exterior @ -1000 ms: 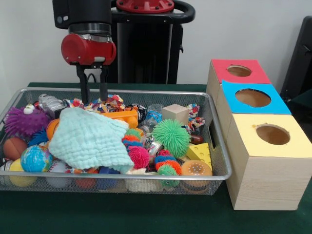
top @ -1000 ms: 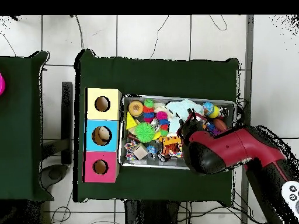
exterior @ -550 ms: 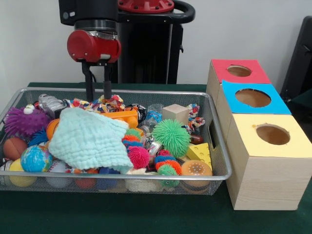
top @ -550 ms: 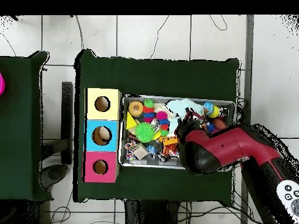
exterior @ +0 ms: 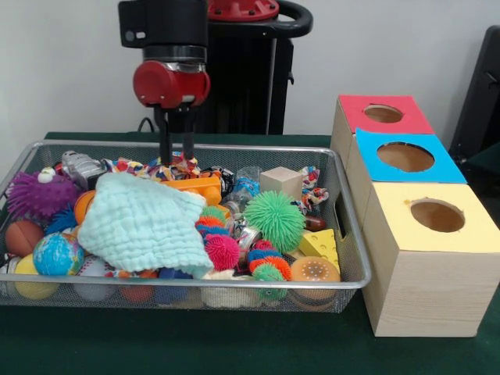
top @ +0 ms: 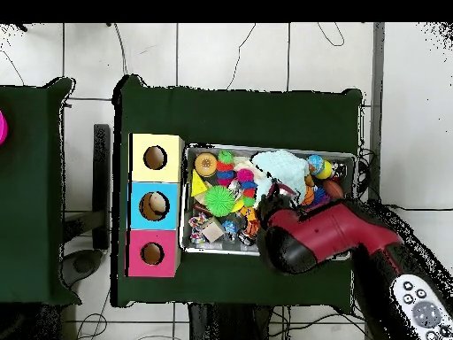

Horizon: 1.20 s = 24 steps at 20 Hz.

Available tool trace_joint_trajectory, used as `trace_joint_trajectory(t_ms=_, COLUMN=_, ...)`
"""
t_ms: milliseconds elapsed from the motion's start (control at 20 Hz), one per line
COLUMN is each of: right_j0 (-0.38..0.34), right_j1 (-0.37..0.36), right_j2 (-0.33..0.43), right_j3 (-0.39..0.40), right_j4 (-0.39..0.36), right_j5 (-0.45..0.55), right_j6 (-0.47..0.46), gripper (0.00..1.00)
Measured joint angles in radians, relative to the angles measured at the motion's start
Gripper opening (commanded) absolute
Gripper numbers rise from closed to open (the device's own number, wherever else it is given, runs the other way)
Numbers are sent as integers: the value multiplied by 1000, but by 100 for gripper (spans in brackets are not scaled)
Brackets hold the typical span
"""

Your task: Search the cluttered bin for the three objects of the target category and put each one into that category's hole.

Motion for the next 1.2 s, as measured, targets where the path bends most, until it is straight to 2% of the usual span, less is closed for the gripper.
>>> trace_joint_trajectory(t_ms=200, right_j0=119, right_j1=-1, right_j2=-137, right_j3=18, right_j4=-18, right_j5=-106, right_j6=52, gripper=100)
trace_joint_trajectory(t_ms=300, right_j0=204, right_j1=3, right_j2=-239, right_j3=25, right_j4=-19, right_j5=-205, right_j6=106, gripper=100)
trace_joint_trajectory(t_ms=400, right_j0=233, right_j1=7, right_j2=-277, right_j3=26, right_j4=-19, right_j5=-244, right_j6=125, gripper=100)
trace_joint_trajectory(t_ms=550, right_j0=312, right_j1=27, right_j2=-383, right_j3=26, right_j4=-17, right_j5=-354, right_j6=173, gripper=100)
trace_joint_trajectory(t_ms=600, right_j0=351, right_j1=42, right_j2=-441, right_j3=26, right_j4=-12, right_j5=-414, right_j6=195, gripper=100)
trace_joint_trajectory(t_ms=850, right_j0=378, right_j1=70, right_j2=-526, right_j3=26, right_j4=16, right_j5=-499, right_j6=219, gripper=100)
trace_joint_trajectory(t_ms=1200, right_j0=330, right_j1=122, right_j2=-616, right_j3=26, right_j4=121, right_j5=-508, right_j6=219, gripper=100)
